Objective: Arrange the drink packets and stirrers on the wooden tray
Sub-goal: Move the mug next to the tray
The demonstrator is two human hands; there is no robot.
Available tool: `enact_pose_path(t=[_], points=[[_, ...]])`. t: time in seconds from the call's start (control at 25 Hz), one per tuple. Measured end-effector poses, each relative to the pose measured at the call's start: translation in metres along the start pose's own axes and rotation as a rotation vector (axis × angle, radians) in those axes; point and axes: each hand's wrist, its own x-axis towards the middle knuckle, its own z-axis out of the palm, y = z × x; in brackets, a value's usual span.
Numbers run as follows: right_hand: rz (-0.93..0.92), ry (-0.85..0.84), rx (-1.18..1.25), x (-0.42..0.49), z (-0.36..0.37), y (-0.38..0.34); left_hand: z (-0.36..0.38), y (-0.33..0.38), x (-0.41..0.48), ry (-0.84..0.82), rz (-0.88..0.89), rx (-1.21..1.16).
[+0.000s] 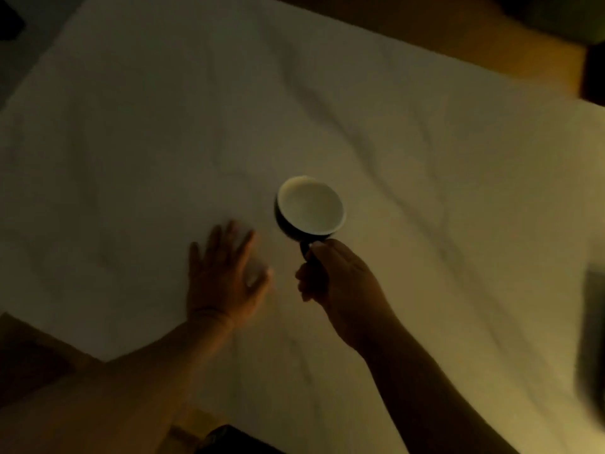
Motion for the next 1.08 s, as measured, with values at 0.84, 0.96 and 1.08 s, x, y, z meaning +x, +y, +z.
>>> enact_pose_path(t=[0.84, 0.96, 1.08], points=[[-0.192, 0.77, 0.767, -0.295, -0.301, 0.127, 0.028, 0.44, -0.068, 0.047, 0.788, 0.094], [-0.227, 0.881, 0.86, -0.298, -0.319, 0.129, 0.031, 0.45, -0.065, 0.071, 0.79, 0.094], [-0.222, 0.95, 0.938, -0.29, -0.327, 0.129, 0.031, 0.447, -0.064, 0.087, 0.789, 0.096]])
